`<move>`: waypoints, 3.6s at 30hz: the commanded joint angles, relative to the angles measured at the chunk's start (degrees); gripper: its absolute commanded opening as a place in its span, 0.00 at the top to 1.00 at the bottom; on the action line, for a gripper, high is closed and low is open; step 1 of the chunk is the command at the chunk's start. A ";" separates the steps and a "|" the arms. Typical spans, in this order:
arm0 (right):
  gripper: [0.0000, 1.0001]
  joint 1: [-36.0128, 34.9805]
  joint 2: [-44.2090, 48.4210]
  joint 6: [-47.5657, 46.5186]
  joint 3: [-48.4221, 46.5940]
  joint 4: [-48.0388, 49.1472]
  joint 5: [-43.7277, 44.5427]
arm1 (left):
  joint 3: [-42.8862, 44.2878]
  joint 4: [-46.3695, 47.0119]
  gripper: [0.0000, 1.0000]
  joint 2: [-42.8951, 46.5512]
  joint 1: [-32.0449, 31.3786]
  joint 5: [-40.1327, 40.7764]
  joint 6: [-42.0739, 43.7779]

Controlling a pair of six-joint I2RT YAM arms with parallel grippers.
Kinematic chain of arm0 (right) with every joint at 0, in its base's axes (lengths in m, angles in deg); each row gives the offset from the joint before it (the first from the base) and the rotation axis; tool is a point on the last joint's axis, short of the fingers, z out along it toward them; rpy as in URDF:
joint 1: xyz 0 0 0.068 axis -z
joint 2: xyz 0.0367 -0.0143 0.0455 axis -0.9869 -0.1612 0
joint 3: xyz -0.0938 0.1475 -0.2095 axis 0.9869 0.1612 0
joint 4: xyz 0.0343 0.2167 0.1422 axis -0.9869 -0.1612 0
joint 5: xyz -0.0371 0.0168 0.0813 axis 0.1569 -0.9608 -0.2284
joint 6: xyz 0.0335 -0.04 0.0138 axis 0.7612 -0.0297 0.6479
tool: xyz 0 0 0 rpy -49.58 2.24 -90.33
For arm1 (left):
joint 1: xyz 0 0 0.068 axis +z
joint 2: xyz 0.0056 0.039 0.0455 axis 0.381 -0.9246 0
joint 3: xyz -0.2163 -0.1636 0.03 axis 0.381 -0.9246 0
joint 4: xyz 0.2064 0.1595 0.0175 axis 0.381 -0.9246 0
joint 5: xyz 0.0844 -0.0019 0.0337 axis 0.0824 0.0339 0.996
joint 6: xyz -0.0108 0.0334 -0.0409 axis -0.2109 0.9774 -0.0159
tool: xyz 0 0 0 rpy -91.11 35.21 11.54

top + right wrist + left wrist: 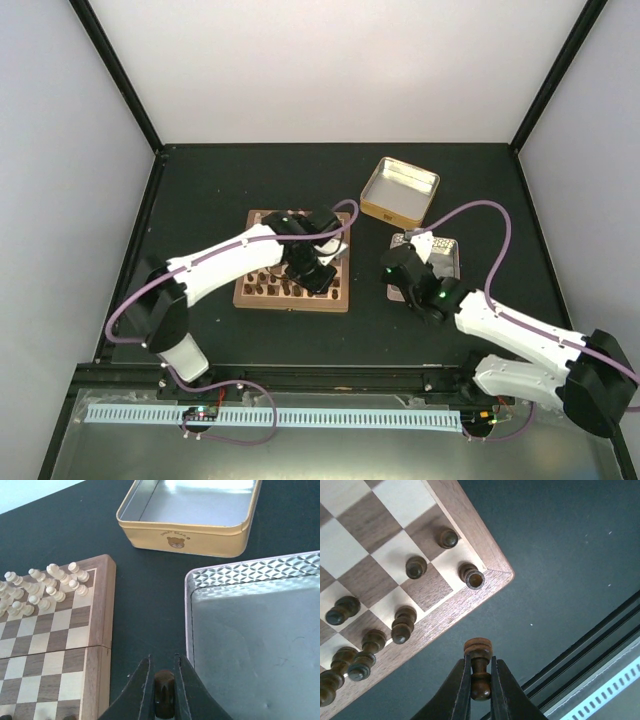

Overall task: Set up the chess pieces on the board
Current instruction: Place the chess piece on the chessboard, then pick up the chess piece from the chessboard, then place the chess piece on the chessboard.

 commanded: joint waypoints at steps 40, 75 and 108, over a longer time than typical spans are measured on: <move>0.97 -5.84 -6.42 -16.35 0.85 21.02 -9.01 | 16.35 -9.65 0.89 -19.34 16.88 8.25 7.69; 0.97 -5.89 -6.36 -15.75 0.52 20.30 -9.99 | 10.96 -2.61 0.87 -18.22 18.35 8.62 4.87; 0.97 -5.89 -6.87 -14.41 1.64 23.19 -11.29 | 9.06 -4.19 0.88 -13.36 9.02 4.61 5.31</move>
